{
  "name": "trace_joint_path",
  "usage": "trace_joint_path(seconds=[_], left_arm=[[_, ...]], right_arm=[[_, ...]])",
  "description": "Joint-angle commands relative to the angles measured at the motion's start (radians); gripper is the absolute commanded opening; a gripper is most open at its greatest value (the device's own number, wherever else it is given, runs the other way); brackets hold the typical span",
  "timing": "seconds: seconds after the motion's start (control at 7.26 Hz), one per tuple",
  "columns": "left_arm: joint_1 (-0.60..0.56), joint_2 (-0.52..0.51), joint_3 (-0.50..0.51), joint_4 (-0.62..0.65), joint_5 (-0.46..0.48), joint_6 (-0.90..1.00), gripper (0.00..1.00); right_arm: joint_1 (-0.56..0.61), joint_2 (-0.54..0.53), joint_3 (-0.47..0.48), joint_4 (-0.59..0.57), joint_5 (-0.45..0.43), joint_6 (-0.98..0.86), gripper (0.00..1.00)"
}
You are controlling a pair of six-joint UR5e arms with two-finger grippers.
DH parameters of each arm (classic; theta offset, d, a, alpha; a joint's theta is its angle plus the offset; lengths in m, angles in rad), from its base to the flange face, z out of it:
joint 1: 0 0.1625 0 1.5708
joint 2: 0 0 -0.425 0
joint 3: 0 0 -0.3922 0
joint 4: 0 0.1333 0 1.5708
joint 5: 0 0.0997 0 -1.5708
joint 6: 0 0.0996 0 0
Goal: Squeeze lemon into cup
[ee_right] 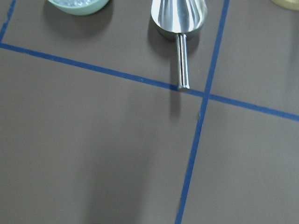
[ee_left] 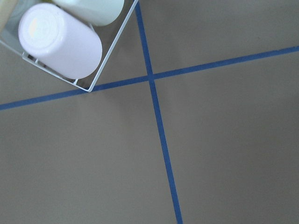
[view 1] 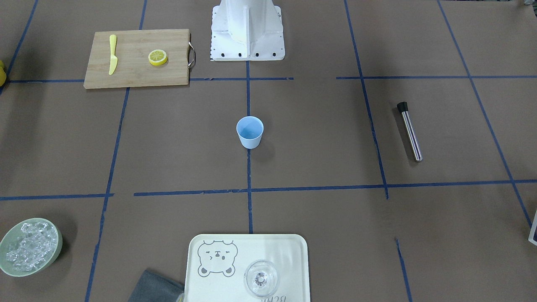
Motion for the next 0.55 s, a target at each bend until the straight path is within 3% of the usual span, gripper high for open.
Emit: trace_joint_path(seconds=[0.0,0.41], left_arm=[[0.001,0.008,0.005,-0.069,-0.001,0.003,1.00],[0.001,0.008,0.012,-0.069,-0.001,0.003,1.00]], right_arm=[[-0.011,0.011,0.001,0.116,-0.016,0.023,1.00],[-0.059,0.001,0.031,0.211,-0.021,0.136,1.00]])
